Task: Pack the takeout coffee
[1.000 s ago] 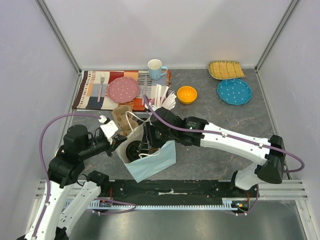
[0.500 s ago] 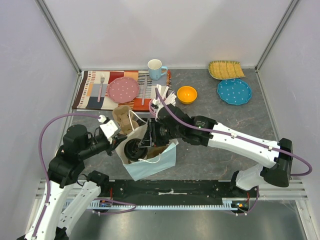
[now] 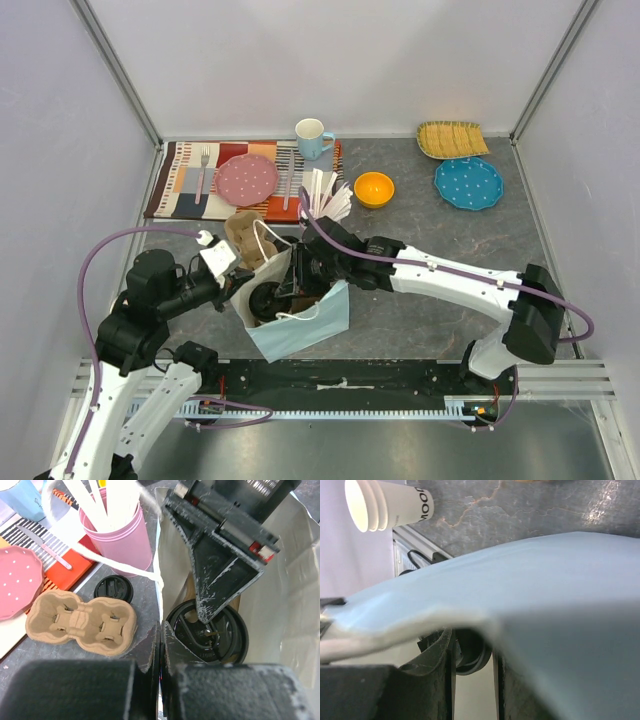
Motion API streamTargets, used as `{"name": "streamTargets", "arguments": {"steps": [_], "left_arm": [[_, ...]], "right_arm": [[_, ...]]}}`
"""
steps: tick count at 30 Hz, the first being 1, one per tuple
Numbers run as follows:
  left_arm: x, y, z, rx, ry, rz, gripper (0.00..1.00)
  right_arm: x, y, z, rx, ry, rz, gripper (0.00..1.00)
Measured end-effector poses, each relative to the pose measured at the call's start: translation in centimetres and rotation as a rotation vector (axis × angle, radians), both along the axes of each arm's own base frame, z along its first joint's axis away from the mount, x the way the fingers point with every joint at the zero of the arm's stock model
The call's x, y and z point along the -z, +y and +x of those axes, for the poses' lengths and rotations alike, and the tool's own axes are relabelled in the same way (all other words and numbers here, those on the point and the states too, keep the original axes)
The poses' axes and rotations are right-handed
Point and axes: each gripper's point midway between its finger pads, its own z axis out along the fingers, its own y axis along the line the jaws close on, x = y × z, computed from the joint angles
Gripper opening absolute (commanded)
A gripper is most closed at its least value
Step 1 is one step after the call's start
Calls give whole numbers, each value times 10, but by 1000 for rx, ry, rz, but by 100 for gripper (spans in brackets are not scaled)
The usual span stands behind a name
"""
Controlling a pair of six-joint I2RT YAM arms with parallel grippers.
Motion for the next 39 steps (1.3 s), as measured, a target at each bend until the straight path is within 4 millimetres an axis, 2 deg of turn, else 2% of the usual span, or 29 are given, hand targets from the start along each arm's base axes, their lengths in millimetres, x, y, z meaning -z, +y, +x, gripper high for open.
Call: {"name": "streamTargets", "arguments": {"steps": [3, 14, 16, 19, 20, 22, 25, 30, 31, 33, 37, 39], "left_arm": [[1, 0, 0, -1, 4, 2, 2], [4, 0, 0, -1, 15, 6, 2], [5, 0, 0, -1, 16, 7, 2], [5, 0, 0, -1, 16, 7, 2], [5, 0, 0, -1, 16, 7, 2], [4, 0, 0, -1, 15, 6, 2], [4, 0, 0, -1, 14, 6, 2], [4, 0, 0, 0, 13, 5, 2], [4, 0, 0, 0, 13, 5, 2], [4, 0, 1, 0, 11, 5, 2], [3, 0, 1, 0, 10, 4, 2], [3, 0, 1, 1, 9, 4, 2]], "right_arm": [[13, 4, 2, -3, 6, -19, 0], [34, 3, 6, -50, -48, -86, 0], [36, 2, 6, -59, -52, -109, 6], [38, 0, 6, -64, -55, -134, 20], [38, -1, 6, -66, -55, -141, 28], [38, -3, 5, -66, -52, -154, 36], [37, -6, 4, -67, -46, -169, 44], [34, -9, 2, -66, -39, -186, 53], [34, -10, 2, -65, -39, -190, 61], [33, -11, 1, -66, -37, -196, 69], [29, -12, 1, -69, -40, -206, 98], [25, -12, 0, -74, -42, -204, 98]]}}
